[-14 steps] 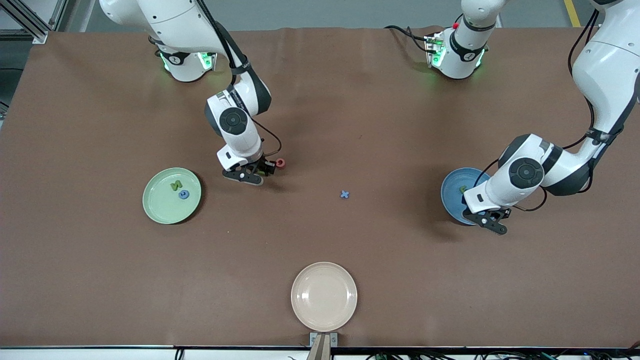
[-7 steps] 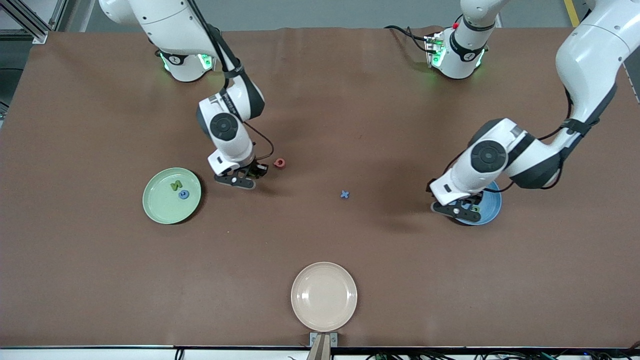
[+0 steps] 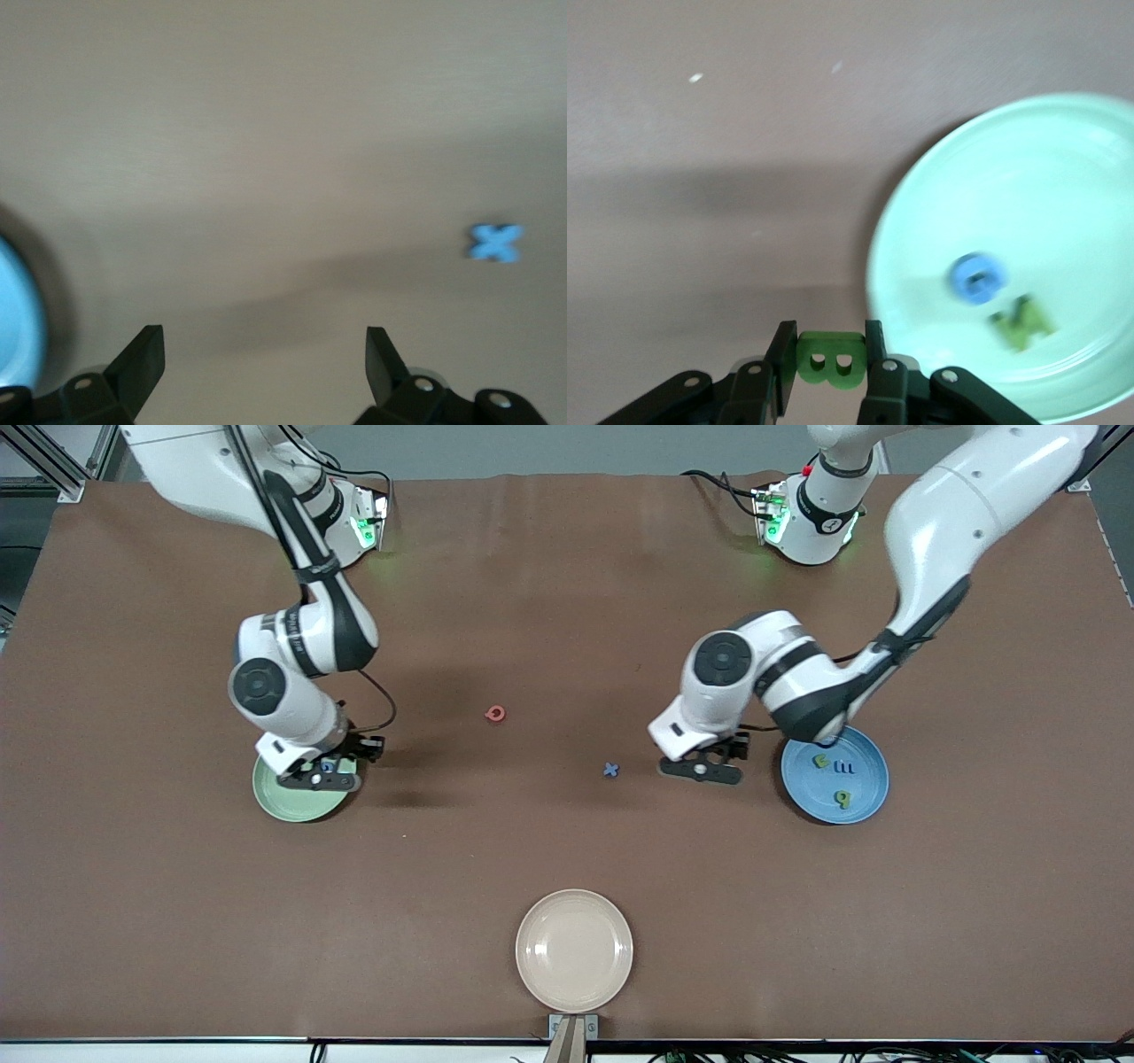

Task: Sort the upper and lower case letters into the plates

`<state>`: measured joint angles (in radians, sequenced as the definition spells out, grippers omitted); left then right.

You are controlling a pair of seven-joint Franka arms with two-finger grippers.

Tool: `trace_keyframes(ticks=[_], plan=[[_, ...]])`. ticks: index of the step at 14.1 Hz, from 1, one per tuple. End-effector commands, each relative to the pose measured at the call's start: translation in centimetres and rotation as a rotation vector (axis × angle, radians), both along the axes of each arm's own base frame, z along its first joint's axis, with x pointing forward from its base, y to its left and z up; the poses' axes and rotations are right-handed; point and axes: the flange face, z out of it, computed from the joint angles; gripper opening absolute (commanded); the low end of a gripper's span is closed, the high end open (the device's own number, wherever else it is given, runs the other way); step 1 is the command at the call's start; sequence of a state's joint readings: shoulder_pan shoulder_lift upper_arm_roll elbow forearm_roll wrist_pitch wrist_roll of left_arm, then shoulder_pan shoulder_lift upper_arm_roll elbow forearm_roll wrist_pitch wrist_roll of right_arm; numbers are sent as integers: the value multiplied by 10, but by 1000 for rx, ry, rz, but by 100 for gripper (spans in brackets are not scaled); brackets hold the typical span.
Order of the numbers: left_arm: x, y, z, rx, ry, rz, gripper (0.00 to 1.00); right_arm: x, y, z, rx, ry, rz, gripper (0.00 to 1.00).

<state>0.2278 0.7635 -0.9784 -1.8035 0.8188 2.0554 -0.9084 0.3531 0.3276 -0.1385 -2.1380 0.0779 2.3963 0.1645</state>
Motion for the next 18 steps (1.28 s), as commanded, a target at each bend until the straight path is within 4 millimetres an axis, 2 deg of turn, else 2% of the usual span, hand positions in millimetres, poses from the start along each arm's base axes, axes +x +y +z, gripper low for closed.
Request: trace_keyframes(ticks=[1, 4, 8, 11, 12, 13, 15, 16, 18], plan=[[1, -46, -13, -3, 20, 56, 100, 7, -47, 0, 10, -14, 74, 1], [-8, -83, -32, -33, 11, 83, 100, 15, -99, -11, 13, -45, 144, 1], [-8, -100, -48, -117, -2, 101, 100, 19, -125, -40, 0, -78, 180, 2], [-4, -99, -57, -136, -13, 74, 99, 19, -134, -51, -4, -76, 180, 3], [-2, -98, -58, -143, -21, 57, 96, 19, -134, -50, -4, -76, 180, 21], [1, -96, -60, -149, -31, 43, 91, 19, -134, -50, -2, -76, 177, 99], [0, -99, -64, -162, -41, 22, 82, 19, -132, -50, -1, -70, 173, 100], [3, -94, -69, -149, -42, 17, 81, 21, -131, -47, 0, -73, 172, 100], [2, -98, -72, -167, -47, 7, 81, 24, -116, -30, 18, -47, 173, 100]])
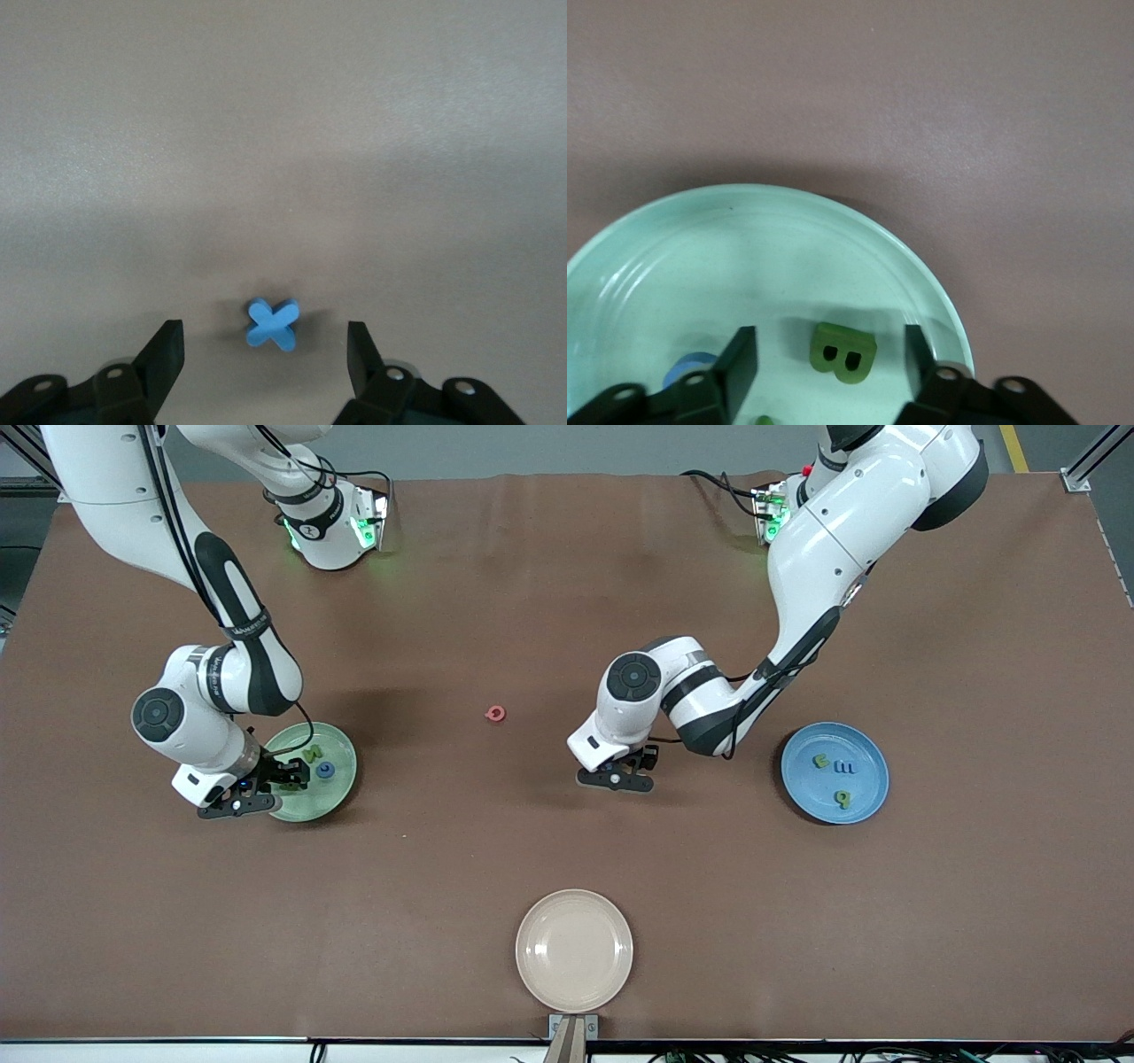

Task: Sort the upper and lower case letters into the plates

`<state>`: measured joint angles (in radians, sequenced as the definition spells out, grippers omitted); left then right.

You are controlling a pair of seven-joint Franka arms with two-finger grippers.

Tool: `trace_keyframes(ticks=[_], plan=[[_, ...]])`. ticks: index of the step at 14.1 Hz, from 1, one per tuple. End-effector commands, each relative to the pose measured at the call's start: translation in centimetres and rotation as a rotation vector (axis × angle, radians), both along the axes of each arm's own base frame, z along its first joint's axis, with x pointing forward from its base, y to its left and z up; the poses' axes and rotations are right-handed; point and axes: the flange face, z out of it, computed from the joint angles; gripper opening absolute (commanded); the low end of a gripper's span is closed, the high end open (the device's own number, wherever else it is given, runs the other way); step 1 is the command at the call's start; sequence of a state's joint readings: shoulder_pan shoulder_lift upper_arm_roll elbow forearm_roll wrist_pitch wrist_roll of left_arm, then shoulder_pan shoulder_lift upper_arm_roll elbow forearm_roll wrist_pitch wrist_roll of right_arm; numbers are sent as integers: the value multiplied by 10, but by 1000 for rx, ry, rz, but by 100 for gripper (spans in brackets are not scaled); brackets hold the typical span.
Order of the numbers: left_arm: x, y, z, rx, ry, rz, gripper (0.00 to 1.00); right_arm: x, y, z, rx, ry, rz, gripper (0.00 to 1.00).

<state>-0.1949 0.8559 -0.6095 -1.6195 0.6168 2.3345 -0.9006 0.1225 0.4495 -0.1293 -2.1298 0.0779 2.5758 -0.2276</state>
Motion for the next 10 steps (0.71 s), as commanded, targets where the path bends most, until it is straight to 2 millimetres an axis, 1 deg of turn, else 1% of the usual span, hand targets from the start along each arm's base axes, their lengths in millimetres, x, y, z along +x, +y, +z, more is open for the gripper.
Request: trace_keyframes(ticks=[1, 2, 4, 6, 7, 8, 9, 10], plan=[[5, -7, -7, -21, -22, -19, 81, 5, 21, 35, 25, 65, -27, 100], [5, -6, -11, -21, -19, -19, 77, 5, 37, 45, 25, 107, -54, 100], [4, -6, -14, -20, -14, -18, 71, -1, 92, 59, 16, 108, -121, 100], [5, -6, -14, -21, -14, -18, 60, -14, 147, 59, 4, 108, -167, 100], [5, -6, -14, -21, -14, -18, 55, -19, 169, 59, 9, 104, -213, 100], [5, -6, -13, -21, -15, -18, 52, -29, 200, 57, 17, 103, -241, 100], [5, -6, -14, -21, -14, -18, 50, -38, 226, 55, 22, 89, -271, 100], [5, -6, -14, -21, -14, -18, 46, -45, 243, 54, 26, 71, -312, 100]])
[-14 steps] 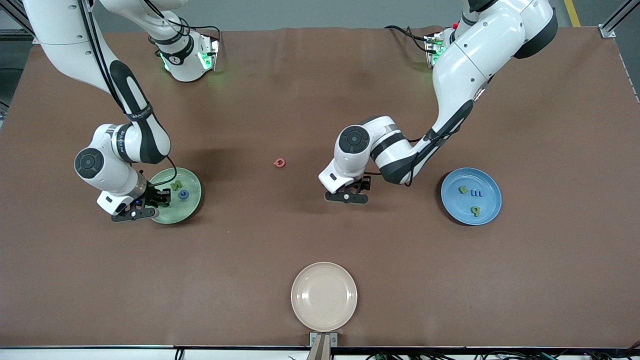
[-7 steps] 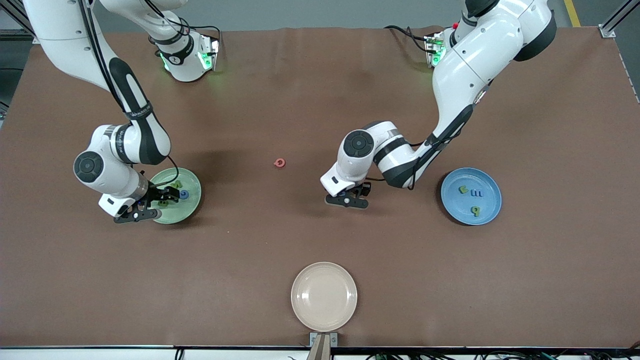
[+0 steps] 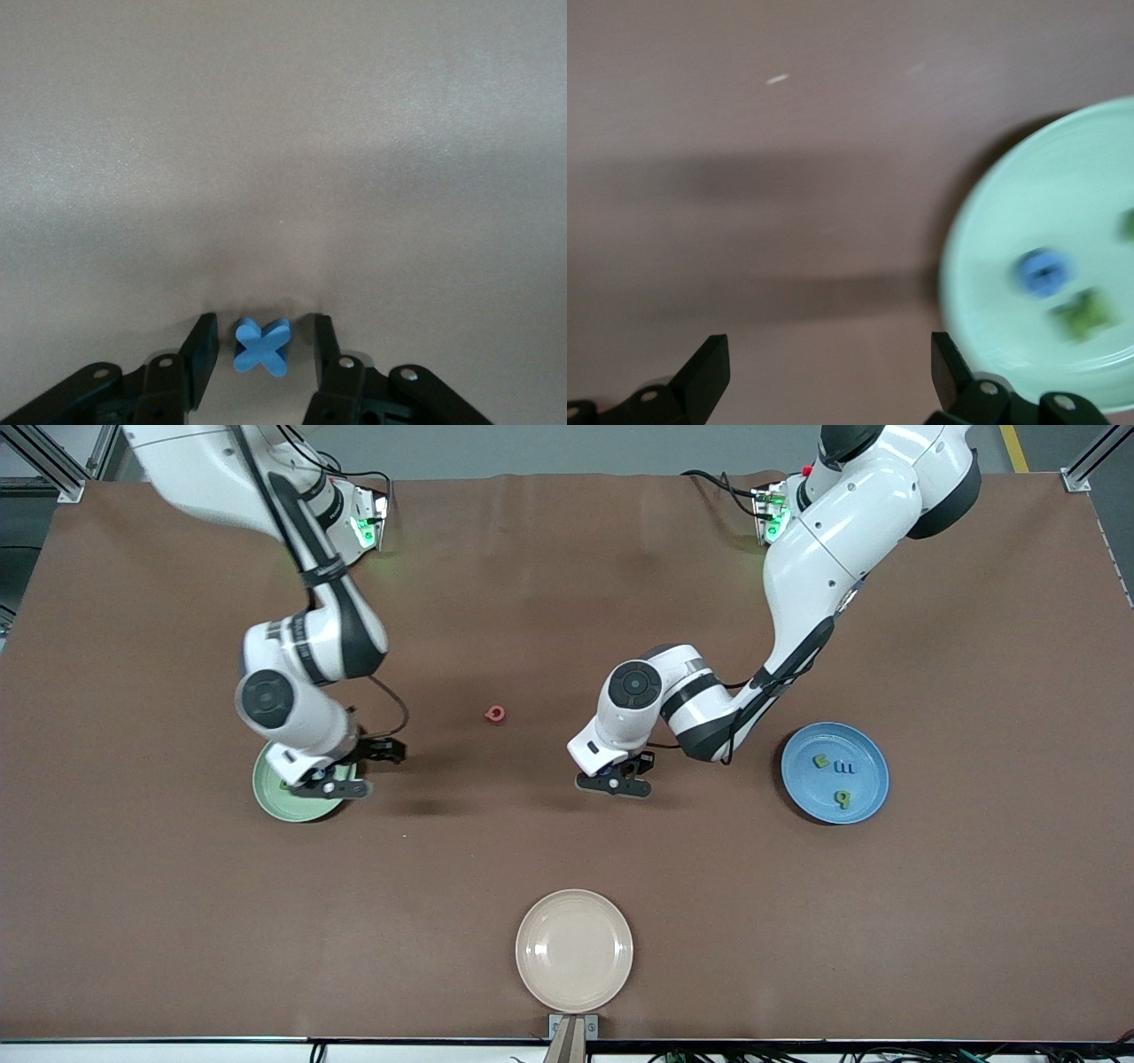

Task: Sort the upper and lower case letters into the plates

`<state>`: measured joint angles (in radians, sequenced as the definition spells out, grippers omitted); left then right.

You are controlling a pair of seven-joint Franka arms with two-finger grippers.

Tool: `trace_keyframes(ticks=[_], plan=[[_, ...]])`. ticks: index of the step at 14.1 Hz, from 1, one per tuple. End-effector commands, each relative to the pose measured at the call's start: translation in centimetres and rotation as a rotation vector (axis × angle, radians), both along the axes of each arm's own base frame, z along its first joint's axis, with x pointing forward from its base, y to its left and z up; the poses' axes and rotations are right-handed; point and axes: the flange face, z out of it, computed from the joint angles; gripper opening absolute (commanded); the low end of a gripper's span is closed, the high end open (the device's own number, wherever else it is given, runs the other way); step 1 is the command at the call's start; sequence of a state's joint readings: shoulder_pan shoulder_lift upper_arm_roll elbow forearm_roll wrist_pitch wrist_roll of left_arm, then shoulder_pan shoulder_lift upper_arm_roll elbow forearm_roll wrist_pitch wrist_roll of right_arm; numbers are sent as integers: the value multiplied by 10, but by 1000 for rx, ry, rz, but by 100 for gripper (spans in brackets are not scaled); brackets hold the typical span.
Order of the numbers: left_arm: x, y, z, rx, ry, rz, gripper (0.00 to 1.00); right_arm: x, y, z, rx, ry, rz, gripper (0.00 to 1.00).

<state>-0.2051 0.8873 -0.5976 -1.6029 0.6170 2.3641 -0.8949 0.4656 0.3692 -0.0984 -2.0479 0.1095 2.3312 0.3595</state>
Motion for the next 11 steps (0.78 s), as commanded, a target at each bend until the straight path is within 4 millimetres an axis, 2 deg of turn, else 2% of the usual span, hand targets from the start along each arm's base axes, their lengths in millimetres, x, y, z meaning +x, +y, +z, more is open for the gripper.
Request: trace_keyframes(ticks=[1, 2, 4, 7, 9, 11], plan=[[3, -3, -1, -2, -15, -15, 42, -26, 47, -4, 10, -41, -92, 100], [3, -3, -1, -1, -16, -16, 36, -35, 62, -12, 13, -59, -98, 100], [3, -3, -2, 0, -15, -16, 32, -55, 93, -33, 17, -89, -110, 100], [2, -3, -2, 0, -14, -14, 20, -76, 126, -64, 21, -121, -141, 100], [2, -2, -2, 3, -14, -12, 14, -87, 139, -77, 22, -128, -110, 100], [4, 0, 4, 15, -18, -12, 10, -93, 146, -80, 21, -128, -95, 100]])
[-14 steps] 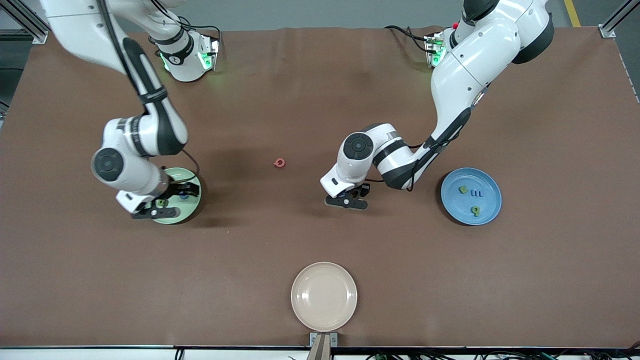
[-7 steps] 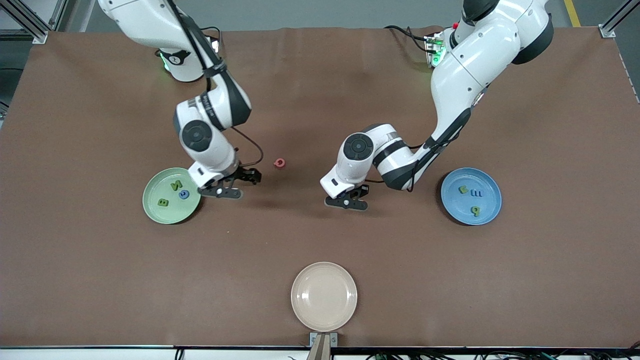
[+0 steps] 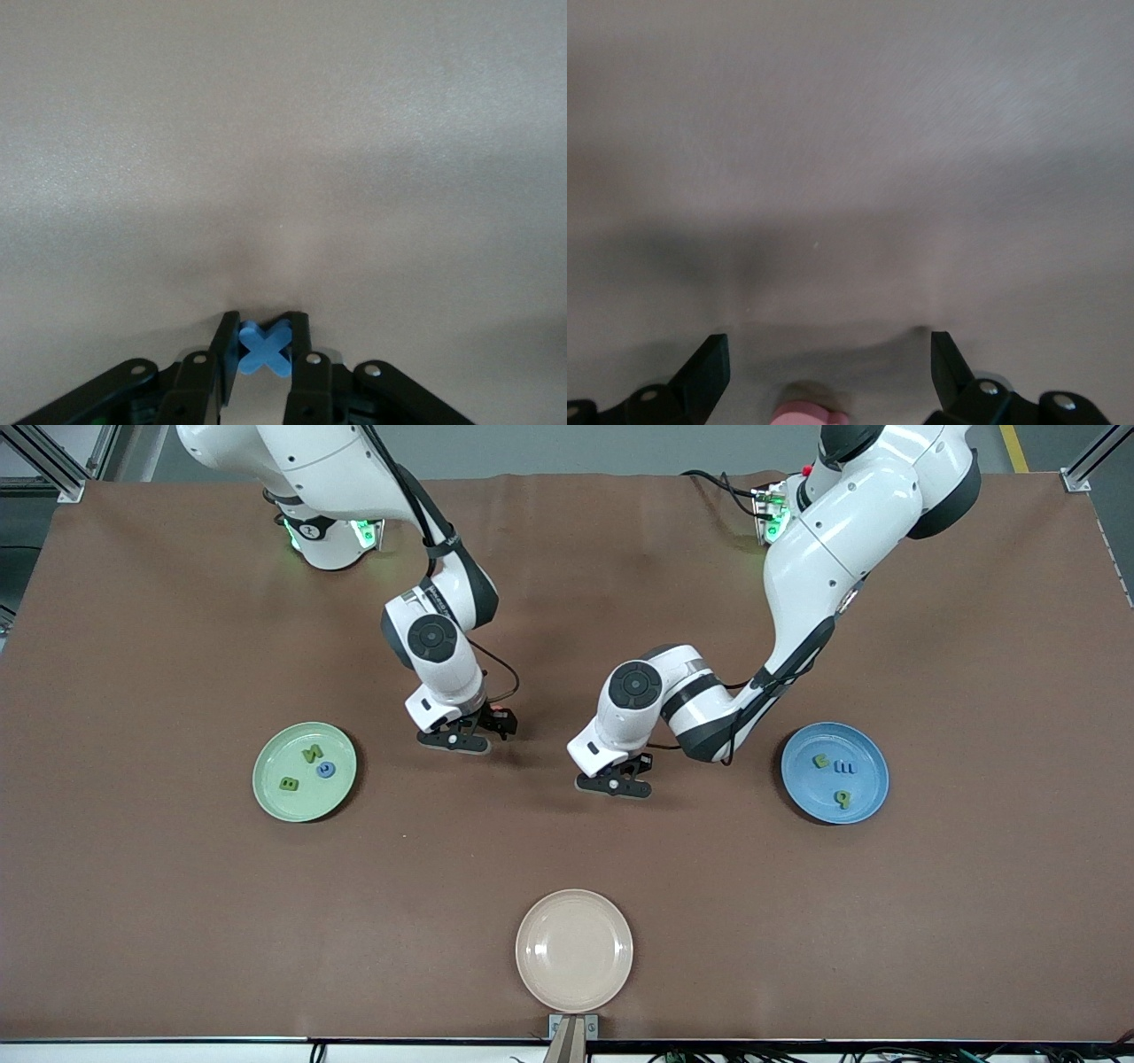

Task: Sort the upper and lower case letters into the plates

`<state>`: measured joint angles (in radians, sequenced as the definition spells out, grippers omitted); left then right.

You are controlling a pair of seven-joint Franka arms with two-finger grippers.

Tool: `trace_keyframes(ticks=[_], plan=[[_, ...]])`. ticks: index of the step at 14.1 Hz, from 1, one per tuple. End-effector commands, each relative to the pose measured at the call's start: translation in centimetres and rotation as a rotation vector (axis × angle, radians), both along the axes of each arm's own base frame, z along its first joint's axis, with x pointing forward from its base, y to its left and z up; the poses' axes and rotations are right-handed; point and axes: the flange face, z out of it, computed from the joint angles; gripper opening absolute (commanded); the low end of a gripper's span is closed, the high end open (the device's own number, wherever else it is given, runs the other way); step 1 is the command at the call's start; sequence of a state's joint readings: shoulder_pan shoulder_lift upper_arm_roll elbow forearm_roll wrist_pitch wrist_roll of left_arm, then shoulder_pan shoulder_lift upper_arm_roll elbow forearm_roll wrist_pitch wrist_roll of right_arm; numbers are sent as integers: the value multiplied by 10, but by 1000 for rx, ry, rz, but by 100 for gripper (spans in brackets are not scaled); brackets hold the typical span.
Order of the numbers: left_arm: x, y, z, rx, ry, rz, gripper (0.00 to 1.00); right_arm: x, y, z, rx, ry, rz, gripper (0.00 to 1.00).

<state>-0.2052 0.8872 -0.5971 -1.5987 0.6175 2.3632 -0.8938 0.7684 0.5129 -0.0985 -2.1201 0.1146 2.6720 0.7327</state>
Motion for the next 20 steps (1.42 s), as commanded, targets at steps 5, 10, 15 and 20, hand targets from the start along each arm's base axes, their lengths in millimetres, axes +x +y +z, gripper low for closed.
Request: trace_keyframes(ticks=[5, 10, 15, 20], plan=[[22, 36, 41, 126, -1, -43, 8, -16, 17, 0, -3, 3, 49, 98], [35, 128, 84, 105, 44, -94, 7, -22, 19, -1, -24, 33, 157, 95], [35, 235, 85, 192, 52, -157, 7, -29, 26, 3, -24, 36, 184, 88], [40, 311, 53, 206, -2, -221, 7, -35, 30, 4, -31, 48, 195, 58]])
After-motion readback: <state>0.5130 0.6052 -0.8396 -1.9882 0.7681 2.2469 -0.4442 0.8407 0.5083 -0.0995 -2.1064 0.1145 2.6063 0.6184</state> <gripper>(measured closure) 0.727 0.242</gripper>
